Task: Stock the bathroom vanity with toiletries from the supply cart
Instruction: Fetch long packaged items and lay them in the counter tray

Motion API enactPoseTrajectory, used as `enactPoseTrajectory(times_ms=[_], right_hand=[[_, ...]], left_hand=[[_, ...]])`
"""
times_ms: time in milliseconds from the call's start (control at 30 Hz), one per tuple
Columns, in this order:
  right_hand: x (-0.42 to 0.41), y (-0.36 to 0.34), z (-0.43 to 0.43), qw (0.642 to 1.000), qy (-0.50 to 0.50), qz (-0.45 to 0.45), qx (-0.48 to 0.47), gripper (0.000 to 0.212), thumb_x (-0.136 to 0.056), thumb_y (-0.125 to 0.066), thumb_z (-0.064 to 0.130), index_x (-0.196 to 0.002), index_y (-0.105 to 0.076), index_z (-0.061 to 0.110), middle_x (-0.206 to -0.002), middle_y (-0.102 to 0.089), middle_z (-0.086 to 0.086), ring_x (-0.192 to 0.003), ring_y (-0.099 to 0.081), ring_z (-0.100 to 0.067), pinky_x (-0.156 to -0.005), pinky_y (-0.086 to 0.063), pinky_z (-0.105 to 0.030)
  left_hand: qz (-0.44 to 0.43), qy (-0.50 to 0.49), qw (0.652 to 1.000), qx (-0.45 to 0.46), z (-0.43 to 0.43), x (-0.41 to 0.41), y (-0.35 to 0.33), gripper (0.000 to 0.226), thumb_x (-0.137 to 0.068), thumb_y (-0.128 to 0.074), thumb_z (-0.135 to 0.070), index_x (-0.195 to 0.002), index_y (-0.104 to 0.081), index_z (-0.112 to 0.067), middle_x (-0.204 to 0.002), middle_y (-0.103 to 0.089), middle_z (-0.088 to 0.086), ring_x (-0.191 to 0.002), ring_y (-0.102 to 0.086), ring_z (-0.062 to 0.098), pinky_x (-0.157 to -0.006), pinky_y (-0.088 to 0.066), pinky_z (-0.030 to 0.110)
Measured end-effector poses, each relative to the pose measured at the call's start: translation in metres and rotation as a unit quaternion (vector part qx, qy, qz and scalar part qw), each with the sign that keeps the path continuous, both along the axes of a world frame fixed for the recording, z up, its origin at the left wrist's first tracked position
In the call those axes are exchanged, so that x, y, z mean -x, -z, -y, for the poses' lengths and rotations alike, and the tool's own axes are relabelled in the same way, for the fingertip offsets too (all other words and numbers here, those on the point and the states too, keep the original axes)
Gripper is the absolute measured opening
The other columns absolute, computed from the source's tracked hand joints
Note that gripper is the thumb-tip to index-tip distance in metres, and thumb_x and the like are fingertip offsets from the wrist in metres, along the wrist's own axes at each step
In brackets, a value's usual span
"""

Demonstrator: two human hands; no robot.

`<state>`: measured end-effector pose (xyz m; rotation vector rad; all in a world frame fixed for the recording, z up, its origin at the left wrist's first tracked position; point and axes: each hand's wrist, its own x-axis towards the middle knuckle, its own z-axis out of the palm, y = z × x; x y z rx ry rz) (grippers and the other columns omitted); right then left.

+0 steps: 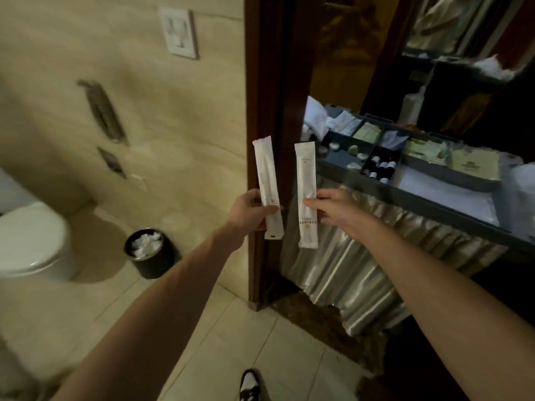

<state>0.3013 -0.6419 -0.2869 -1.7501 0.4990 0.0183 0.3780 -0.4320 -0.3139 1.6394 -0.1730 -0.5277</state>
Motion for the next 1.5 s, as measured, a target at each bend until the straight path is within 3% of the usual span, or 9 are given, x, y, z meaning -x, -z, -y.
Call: enactPoseTrajectory(times_ms=[167,300,467,700,967,1100,1300,1400,1500], right_hand=[[0.006,0.014,-0.103,0.997,-0.08,-0.002,-0.024,0.013,-0.089,-0.075,0.016,-0.102,-0.074,0.017,-0.1,-0.078,-0.001,-0.094,-0.075,-0.017,-0.084,-0.062,-0.04],[0.0,0.01,-0.191,0.986,-0.165,-0.002,-0.037,0.01,-0.091,-0.073,0.012,-0.101,-0.072,0.011,-0.096,-0.077,-0.006,-0.081,-0.075,-0.014,-0.068,-0.061,-0.026],[-0.016,-0.005,-0.307,0.959,-0.278,0.01,-0.046,0.013,-0.09,-0.073,0.008,-0.102,-0.069,0.008,-0.093,-0.075,-0.008,-0.081,-0.073,-0.018,-0.075,-0.063,-0.031],[-0.032,-0.022,-0.494,0.91,-0.412,0.019,-0.046,0.016,-0.087,-0.075,0.005,-0.102,-0.068,0.008,-0.096,-0.073,-0.011,-0.083,-0.072,-0.023,-0.077,-0.062,-0.04],[0.006,-0.028,-0.721,0.832,-0.55,0.026,-0.067,0.024,-0.086,-0.075,0.005,-0.109,-0.068,0.005,-0.102,-0.075,-0.011,-0.094,-0.074,-0.026,-0.077,-0.063,-0.04],[0.047,-0.026,-0.815,0.78,-0.622,0.023,-0.064,0.028,-0.086,-0.076,0.007,-0.113,-0.068,0.003,-0.106,-0.074,-0.014,-0.097,-0.073,-0.028,-0.087,-0.061,-0.047],[0.107,-0.019,-0.937,0.676,-0.735,0.009,-0.052,0.016,-0.086,-0.076,0.005,-0.098,-0.069,0.013,-0.089,-0.072,-0.007,-0.076,-0.069,-0.018,-0.078,-0.06,-0.041],[0.152,-0.012,-0.987,0.608,-0.792,-0.002,-0.049,0.018,-0.084,-0.077,0.005,-0.098,-0.069,0.014,-0.083,-0.072,-0.004,-0.069,-0.068,-0.016,-0.066,-0.058,-0.03],[0.206,-0.006,-1.027,0.537,-0.843,0.005,-0.034,0.023,-0.082,-0.079,0.006,-0.103,-0.071,0.011,-0.085,-0.071,-0.005,-0.07,-0.067,-0.019,-0.065,-0.057,-0.031]], left_hand=[[-0.041,-0.086,0.995,0.0,-0.102,0.05,0.015,0.029,-0.092,-0.074,-0.02,-0.117,-0.067,-0.008,-0.105,-0.077,0.012,-0.094,-0.076,0.024,-0.08,-0.063,0.041],[-0.016,-0.168,0.985,-0.023,-0.196,0.08,0.007,0.018,-0.093,-0.073,-0.02,-0.105,-0.072,-0.007,-0.091,-0.076,0.009,-0.074,-0.074,0.014,-0.06,-0.059,0.025],[0.01,-0.286,0.957,-0.039,-0.319,0.106,-0.004,0.02,-0.088,-0.078,-0.02,-0.103,-0.074,-0.007,-0.1,-0.076,0.018,-0.092,-0.075,0.033,-0.076,-0.064,0.044],[0.019,-0.44,0.898,-0.001,-0.486,0.163,-0.021,0.041,-0.086,-0.079,-0.009,-0.12,-0.058,-0.007,-0.103,-0.071,0.017,-0.08,-0.072,0.021,-0.058,-0.058,0.027],[0.033,-0.554,0.831,-0.033,-0.669,0.256,-0.03,0.03,-0.086,-0.076,-0.005,-0.106,-0.058,-0.019,-0.106,-0.071,0.013,-0.082,-0.07,0.021,-0.06,-0.058,0.032],[0.026,-0.626,0.779,-0.042,-0.736,0.314,-0.032,0.031,-0.086,-0.074,-0.002,-0.107,-0.058,-0.018,-0.102,-0.069,0.012,-0.078,-0.069,0.02,-0.063,-0.061,0.035],[0.004,-0.739,0.673,-0.025,-0.79,0.402,-0.027,0.031,-0.087,-0.071,0.0,-0.098,-0.056,-0.025,-0.098,-0.066,0.009,-0.081,-0.068,0.02,-0.066,-0.062,0.04],[-0.018,-0.799,0.601,-0.022,-0.798,0.453,-0.025,0.031,-0.087,-0.069,0.002,-0.102,-0.057,-0.022,-0.101,-0.067,0.014,-0.088,-0.067,0.027,-0.084,-0.06,0.051],[-0.023,-0.861,0.507,-0.019,-0.792,0.506,-0.026,0.033,-0.087,-0.069,0.003,-0.115,-0.057,-0.012,-0.109,-0.072,0.017,-0.085,-0.07,0.026,-0.068,-0.062,0.039]])
